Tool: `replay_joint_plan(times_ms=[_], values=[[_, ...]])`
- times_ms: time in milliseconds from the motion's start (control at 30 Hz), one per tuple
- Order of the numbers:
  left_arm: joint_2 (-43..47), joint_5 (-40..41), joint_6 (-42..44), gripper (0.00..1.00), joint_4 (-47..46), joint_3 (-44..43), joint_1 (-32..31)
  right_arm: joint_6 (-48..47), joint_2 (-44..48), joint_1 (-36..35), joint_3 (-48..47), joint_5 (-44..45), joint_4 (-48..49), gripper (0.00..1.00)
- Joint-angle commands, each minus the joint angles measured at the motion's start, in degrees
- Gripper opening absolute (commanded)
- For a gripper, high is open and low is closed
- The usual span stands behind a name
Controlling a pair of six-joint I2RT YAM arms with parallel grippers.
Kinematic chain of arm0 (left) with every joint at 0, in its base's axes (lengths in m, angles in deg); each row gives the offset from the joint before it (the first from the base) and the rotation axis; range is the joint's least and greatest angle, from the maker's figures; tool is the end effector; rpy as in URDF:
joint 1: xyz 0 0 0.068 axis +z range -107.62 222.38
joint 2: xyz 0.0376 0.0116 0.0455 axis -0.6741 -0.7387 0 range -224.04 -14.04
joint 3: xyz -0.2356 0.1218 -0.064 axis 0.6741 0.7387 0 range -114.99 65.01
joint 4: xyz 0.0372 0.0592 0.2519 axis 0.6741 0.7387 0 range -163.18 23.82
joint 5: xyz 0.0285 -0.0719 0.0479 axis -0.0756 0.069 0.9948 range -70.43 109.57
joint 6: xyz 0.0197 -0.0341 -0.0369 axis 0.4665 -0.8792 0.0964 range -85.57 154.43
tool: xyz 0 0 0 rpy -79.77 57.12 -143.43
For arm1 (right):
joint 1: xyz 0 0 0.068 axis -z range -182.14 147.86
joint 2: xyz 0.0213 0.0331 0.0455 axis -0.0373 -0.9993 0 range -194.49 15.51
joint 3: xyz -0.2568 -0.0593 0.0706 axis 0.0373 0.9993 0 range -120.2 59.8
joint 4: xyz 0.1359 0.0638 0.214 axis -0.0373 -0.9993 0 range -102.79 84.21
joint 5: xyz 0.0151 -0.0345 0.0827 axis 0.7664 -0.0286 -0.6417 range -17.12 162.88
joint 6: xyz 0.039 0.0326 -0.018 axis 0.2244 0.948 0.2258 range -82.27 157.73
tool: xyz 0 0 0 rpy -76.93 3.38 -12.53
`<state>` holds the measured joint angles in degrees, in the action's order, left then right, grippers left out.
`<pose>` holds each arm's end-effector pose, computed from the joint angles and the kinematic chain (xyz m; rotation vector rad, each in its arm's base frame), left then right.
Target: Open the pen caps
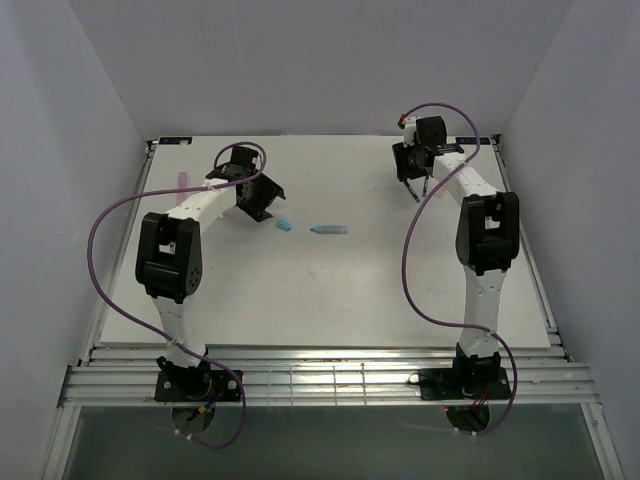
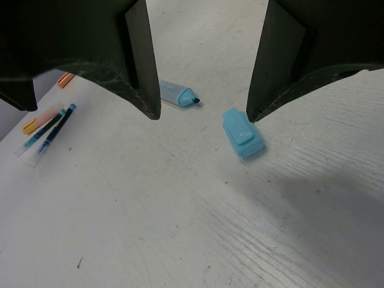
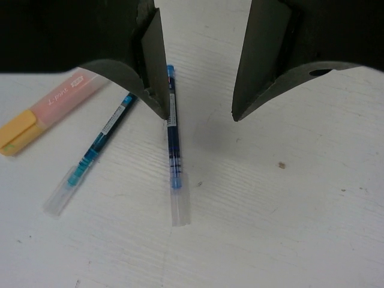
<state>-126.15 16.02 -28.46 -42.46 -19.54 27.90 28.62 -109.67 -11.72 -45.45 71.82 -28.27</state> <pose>0.4080 -0.1077 0.2047 -1.0836 2.4682 -0.5439 0.4966 0.0845 0.2284 -0.3846 2.2787 0.0256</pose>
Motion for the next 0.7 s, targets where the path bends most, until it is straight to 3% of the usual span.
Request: replay_joint_plan(times_ms=[0, 667], values=[[1.37, -0.58, 0.84, 0.69, -1.10, -1.14, 0.07, -0.65, -2.59, 0.80, -4.25, -3.60, 2.27, 0.52], [0.32, -2.25, 0.75, 0.69, -2.86, 0.35, 0.15, -0.83, -8.76, 2.81, -6.37, -3.95, 0.07, 0.51]])
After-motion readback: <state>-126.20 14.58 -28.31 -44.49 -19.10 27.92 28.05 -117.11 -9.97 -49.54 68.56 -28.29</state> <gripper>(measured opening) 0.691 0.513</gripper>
